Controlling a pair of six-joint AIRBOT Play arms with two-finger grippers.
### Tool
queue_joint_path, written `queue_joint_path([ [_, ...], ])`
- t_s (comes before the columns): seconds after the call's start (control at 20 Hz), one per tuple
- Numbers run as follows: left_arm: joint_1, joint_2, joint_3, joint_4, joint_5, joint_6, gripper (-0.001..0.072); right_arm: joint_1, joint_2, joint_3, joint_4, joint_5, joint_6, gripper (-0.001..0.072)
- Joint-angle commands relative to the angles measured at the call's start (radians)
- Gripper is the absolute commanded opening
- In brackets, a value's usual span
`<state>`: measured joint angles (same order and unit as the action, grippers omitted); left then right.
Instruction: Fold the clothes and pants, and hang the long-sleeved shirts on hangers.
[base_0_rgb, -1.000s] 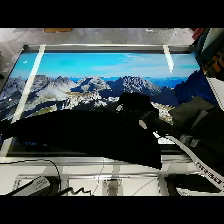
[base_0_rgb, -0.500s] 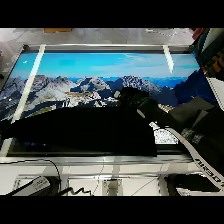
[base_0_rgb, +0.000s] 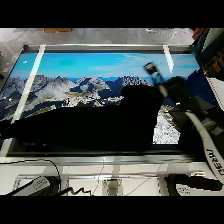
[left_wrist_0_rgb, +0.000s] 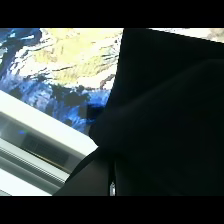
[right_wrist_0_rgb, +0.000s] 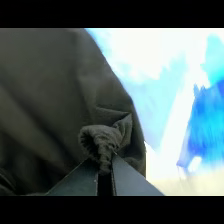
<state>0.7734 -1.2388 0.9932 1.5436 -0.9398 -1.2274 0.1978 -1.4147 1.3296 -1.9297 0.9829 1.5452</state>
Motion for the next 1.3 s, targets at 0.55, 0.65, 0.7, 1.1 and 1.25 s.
queue_joint_path([
  [0.55,-0.001,0.001,0.001,-0.004,-0.024,0.0,0.0491,-0.459,0.225,-0.334,0.513,0.177,-0.206,0.0026],
  [0.65,-0.009,0.002,0.012,-0.011,-0.003,-0.003,0.0713,-0.459,0.259,-0.335,0.513,0.17,-0.206,0.0026],
  [0.7,-0.021,0.002,0.031,-0.026,-0.004,-0.003,0.0712,-0.459,0.273,-0.335,0.513,0.164,-0.206,0.0026],
  [1.1,-0.5,-0.015,0.142,-0.56,0.031,0.135,0.0696,-0.459,0.296,-0.335,0.567,0.128,-0.206,0.0027],
  [1.25,-0.835,-0.077,0.152,-0.584,0.063,0.131,0.0696,-0.459,0.297,-0.335,0.628,0.112,-0.207,0.0027],
])
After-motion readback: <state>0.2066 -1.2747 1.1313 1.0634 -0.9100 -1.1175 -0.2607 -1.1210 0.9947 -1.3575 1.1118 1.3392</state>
